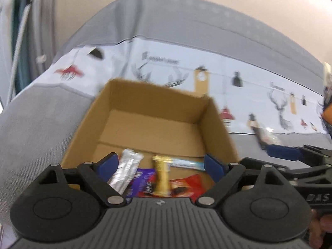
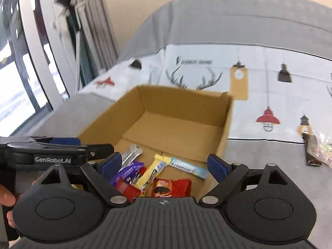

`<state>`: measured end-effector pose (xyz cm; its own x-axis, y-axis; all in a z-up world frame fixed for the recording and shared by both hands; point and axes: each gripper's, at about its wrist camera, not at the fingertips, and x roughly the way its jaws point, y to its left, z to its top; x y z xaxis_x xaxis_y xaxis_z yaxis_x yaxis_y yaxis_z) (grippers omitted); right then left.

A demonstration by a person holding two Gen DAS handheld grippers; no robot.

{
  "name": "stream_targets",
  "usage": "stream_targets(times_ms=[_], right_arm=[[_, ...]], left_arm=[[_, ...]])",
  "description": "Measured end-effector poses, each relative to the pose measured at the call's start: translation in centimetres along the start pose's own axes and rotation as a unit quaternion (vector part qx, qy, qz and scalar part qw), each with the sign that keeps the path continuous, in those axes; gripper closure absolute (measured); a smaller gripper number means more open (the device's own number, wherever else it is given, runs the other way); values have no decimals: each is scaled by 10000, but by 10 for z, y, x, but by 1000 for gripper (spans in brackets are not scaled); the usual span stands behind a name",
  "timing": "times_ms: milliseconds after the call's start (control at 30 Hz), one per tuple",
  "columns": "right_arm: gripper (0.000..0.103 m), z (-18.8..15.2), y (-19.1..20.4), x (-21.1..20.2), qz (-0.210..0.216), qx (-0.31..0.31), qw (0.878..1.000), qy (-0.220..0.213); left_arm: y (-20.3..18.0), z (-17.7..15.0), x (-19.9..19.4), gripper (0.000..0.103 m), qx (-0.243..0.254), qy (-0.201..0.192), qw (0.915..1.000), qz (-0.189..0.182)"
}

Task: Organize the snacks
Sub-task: 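Grasp the dark chocolate bar with the left tool while the right tool grasps the clear candy bag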

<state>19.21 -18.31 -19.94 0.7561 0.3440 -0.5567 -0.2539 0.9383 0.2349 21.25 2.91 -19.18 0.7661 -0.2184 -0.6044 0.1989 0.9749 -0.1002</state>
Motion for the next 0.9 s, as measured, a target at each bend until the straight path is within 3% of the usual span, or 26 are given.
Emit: stream_targets(times_ms=[233, 467, 567, 700, 833, 900], right_arm=[[11, -11, -58, -55, -91, 215, 9985, -493], [12, -31, -151, -80, -650, 489, 9949, -596], [12, -41, -187, -78, -830, 403, 9938, -619], [17, -44, -241, -63, -1061, 338, 9917, -647], [25, -42, -284, -32, -1235, 146, 9902, -634], [30, -45, -304, -10, -1356, -98, 9898, -428]], left_arm=[[-94, 12, -7, 11, 657, -283, 9973, -139], [-196, 5, 36, 12, 1242, -409, 9897, -586], [-233, 5, 72, 26, 1466, -354, 9860, -717], [-263, 13, 136, 44, 1380, -114, 9855, -980], [-286, 19, 200, 46, 1346, 233, 9824, -1277], [-293, 19, 233, 47, 1145, 477, 9815, -1457]])
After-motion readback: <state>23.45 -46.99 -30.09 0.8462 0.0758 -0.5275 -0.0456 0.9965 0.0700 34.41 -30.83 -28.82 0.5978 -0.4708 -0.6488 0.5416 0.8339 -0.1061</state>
